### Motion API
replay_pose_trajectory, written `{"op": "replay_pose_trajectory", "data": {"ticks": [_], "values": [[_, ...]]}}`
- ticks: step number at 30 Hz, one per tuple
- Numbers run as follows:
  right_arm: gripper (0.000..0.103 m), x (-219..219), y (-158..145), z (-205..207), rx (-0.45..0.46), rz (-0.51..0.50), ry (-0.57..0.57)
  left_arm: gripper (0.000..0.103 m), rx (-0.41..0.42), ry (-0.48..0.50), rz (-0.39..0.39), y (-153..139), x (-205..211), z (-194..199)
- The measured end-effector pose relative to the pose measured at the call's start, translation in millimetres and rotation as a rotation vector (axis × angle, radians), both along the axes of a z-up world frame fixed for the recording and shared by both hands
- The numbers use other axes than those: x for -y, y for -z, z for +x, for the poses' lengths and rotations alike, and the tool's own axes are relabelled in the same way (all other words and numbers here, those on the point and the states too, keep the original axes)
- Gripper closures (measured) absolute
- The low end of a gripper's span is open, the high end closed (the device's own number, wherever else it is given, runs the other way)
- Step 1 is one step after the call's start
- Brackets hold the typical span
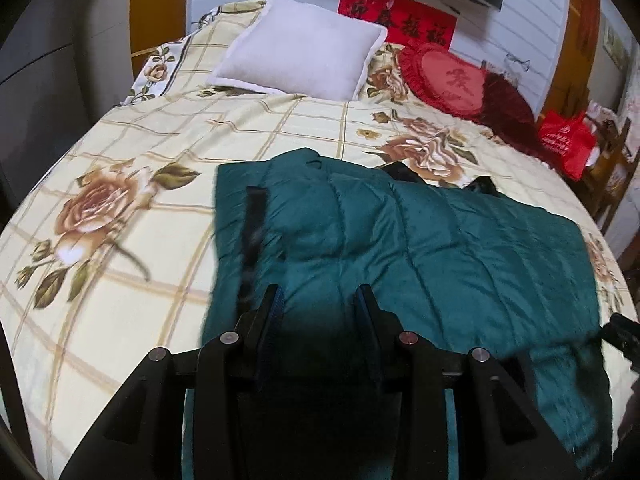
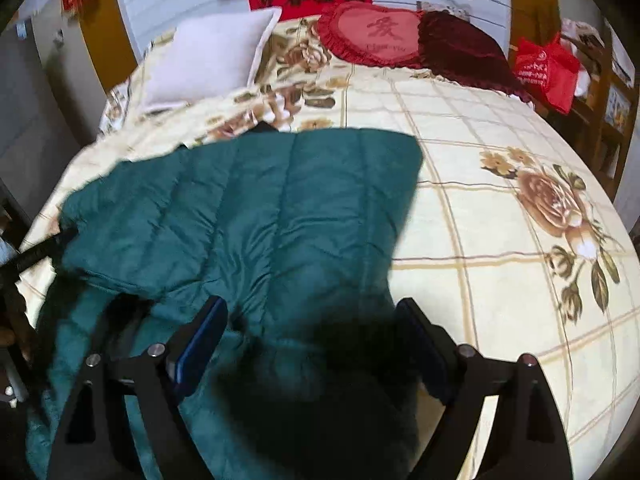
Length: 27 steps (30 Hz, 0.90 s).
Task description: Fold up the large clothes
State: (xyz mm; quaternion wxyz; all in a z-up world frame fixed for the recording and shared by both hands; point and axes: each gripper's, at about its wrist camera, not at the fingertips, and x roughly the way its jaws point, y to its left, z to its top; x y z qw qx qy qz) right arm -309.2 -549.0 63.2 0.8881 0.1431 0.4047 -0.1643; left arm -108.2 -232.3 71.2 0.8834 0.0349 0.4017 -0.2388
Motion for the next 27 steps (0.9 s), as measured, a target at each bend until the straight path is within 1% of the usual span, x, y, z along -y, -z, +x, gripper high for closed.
{"op": "replay_pose_trajectory", "data": {"ticks": [2, 5, 7, 10, 13, 16, 21, 27], "values": [[0.014, -1, -3, -10, -0.007, 0.001, -0.006, 0.054, 0.004, -0.003, 0.017, -3, -12, -13], [0.014, -6, -5, -27, -0.009, 0.016, -0.007, 0.054, -0.042, 0.004, 0.030, 0, -30, -26], [0.014, -11, -5, -36, -0.011, 0.018, -0.005, 0.054, -0.063, -0.012, 0.024, 2, -43, -33], [0.014, -21, -5, -53, -0.014, 0.021, -0.008, 0.054, -0.086, -0.036, -0.016, 4, -68, -48], [0.014, -34, -4, -69, -0.021, 0.015, -0.024, 0.054, -0.094, -0.039, -0.012, 8, -86, -68], [0.014, -44, -1, -85, -0.028, 0.007, -0.034, 0.054, -0.107, -0.023, 0.000, 13, -97, -90], [0.014, -53, 4, -111, -0.036, 0.032, -0.028, 0.054, -0.121, -0.002, 0.016, 22, -110, -119], [0.014, -60, 7, -142, -0.014, 0.068, 0.008, 0.054, -0.130, -0.001, 0.011, 22, -120, -133]]}}
